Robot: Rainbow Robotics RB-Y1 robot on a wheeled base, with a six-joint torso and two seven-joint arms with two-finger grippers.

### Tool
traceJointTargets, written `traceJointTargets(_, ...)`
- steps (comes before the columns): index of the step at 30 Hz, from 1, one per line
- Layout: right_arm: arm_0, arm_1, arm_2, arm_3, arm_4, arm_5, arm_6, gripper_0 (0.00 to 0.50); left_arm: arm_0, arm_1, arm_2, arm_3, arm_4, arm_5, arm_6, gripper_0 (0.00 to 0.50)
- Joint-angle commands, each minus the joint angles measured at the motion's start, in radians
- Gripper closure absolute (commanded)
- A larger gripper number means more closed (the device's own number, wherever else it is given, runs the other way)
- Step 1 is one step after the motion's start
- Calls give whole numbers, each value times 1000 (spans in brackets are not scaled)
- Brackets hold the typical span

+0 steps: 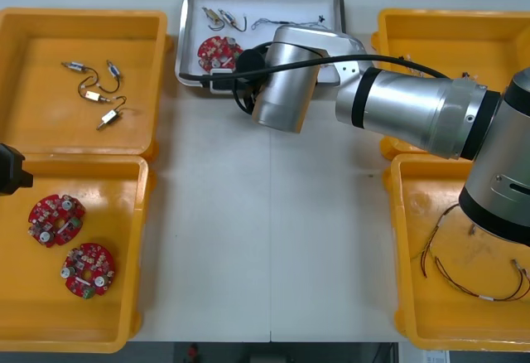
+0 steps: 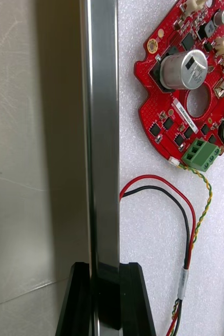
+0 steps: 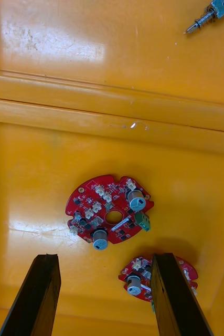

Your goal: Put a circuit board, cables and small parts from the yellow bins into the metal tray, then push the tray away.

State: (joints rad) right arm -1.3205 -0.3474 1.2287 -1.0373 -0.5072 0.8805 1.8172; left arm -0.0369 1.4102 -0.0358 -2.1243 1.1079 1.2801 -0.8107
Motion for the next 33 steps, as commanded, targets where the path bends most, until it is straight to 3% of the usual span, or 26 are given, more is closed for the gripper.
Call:
traceJointTargets(1,-62,21,-34,-1,7,-9,17,500,2,12,34,-17,-10,-8,-10,0)
traceJointTargets(4,-60,19,-35,-1,7,-9,17,500,2,12,34,-17,-10,-8,-10,0)
traceJointTargets(5,-62,21,-34,-1,7,-9,21,471,2,12,34,-17,-10,-8,-10,0)
traceJointTargets(6,-62,19,-35,-1,7,-8,22,374,2,12,34,-17,-10,-8,-10,0)
traceJointTargets(7,-62,19,-34,-1,6,-6,22,329,2,12,34,-17,-10,-8,-10,0)
traceJointTargets(9,-62,19,-35,-1,6,-1,19,156,2,12,34,-17,-10,-8,-10,0)
traceJointTargets(13,-62,21,-41,-1,6,9,19,5,2,12,34,-17,-10,-8,-10,0)
traceJointTargets(16,-60,19,-54,-7,6,26,22,0,2,12,34,-17,-10,-8,-10,0)
traceJointTargets(21,-60,1,-107,-81,-2,147,21,0,2,12,34,-17,-10,-8,-10,0)
traceJointTargets(29,-36,-59,-213,-247,-97,350,8,0,2,12,34,-17,-10,-8,-10,0)
traceJointTargets(33,33,-97,-336,-365,-128,482,-9,0,2,12,34,-17,-10,-8,-10,0)
